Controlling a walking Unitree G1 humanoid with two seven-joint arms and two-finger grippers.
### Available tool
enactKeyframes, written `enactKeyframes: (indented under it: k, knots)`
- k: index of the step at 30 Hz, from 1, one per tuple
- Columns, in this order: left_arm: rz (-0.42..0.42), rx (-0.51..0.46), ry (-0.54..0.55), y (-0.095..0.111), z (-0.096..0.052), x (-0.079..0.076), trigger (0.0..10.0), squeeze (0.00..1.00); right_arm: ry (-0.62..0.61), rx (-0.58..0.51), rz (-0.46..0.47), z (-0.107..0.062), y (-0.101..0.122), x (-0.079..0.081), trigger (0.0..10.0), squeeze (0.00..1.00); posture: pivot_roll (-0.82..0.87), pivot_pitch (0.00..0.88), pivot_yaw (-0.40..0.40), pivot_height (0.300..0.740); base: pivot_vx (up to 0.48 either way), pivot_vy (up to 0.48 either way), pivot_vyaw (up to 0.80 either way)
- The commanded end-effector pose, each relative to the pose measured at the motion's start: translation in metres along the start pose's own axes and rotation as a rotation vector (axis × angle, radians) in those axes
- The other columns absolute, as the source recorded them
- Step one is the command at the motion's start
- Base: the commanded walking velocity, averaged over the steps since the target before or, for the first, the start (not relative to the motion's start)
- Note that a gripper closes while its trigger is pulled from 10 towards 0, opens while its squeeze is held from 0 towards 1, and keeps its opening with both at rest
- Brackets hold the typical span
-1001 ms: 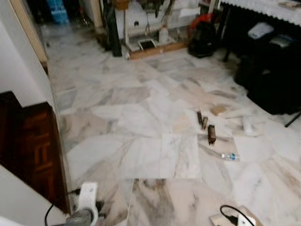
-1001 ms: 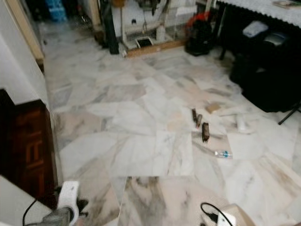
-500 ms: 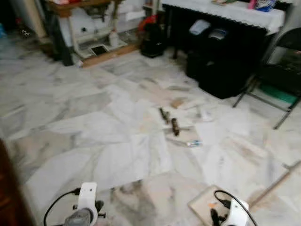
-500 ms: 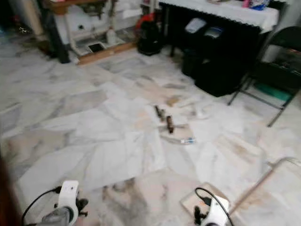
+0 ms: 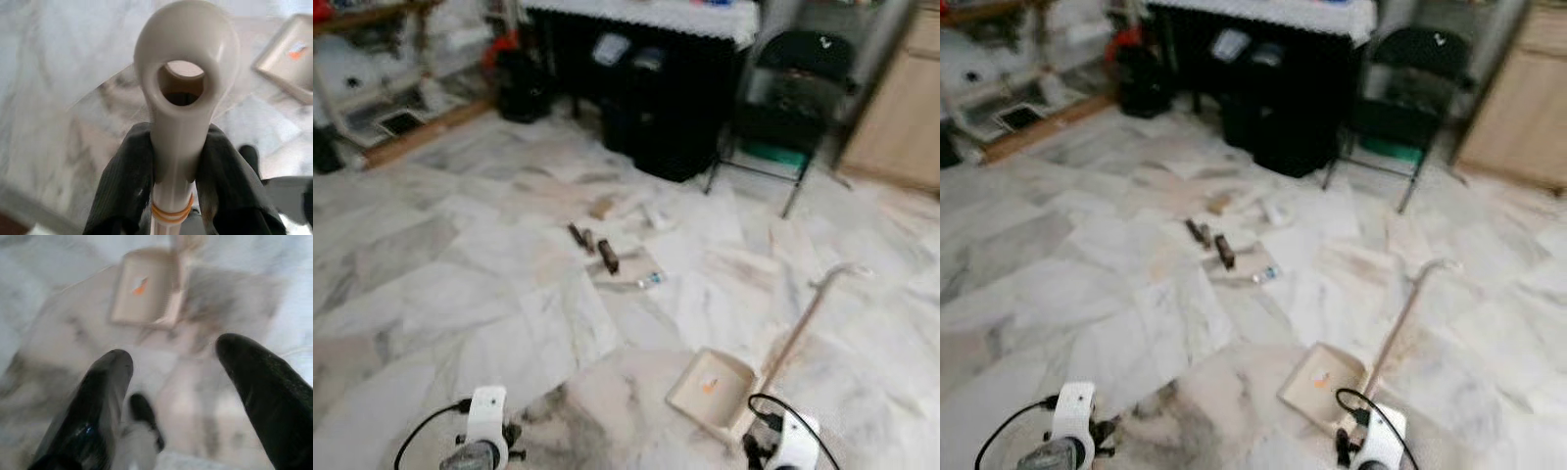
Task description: Sweep floor
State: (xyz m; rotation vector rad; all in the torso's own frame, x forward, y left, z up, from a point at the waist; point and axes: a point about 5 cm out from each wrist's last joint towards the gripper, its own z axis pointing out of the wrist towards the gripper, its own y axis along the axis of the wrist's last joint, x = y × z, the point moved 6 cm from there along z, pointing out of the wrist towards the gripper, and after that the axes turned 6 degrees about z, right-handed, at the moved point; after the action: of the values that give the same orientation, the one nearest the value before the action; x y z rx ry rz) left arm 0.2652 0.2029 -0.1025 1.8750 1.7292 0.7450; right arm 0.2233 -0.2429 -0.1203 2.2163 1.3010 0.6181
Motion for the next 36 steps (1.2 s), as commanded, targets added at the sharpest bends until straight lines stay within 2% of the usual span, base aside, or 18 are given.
enactKeyframes:
  k: [1,6,14,25,30,36]
  knots:
    - [-0.012,0.001,0.018,-0.003,-0.001,0.008,10.0,0.0,0.019,-0.003,0.007,0.001,0.004,0.009,10.0,0.0,-0.12,0.0,0.01,0.74,0.0,0.0,-0.79]
    - [-0.011,0.002,0.016,-0.004,-0.002,0.007,10.0,0.0,0.013,-0.005,0.006,0.001,0.006,0.003,10.0,0.0,-0.13,0.0,0.01,0.74,0.0,0.0,-0.79]
    - [-0.007,0.002,0.014,-0.004,-0.002,0.007,10.0,0.0,0.007,0.0,0.003,-0.002,-0.003,-0.009,10.0,0.0,-0.12,0.0,0.014,0.74,0.0,0.0,-0.79]
    - [-0.002,0.0,0.013,-0.003,-0.002,0.007,10.0,0.0,0.011,0.045,-0.003,-0.006,-0.034,0.006,10.0,0.0,-0.12,0.0,0.015,0.74,0.0,0.0,-0.78]
    - [-0.005,0.0,0.013,-0.003,-0.002,0.007,10.0,0.0,0.001,0.063,0.002,-0.009,-0.044,0.0,10.0,0.0,-0.12,0.0,0.014,0.74,0.0,0.0,-0.77]
    - [-0.008,0.0,0.015,-0.003,-0.002,0.008,10.0,0.0,-0.019,0.071,0.01,-0.011,-0.047,-0.012,10.0,0.0,-0.12,0.0,0.014,0.74,0.0,0.0,-0.08]
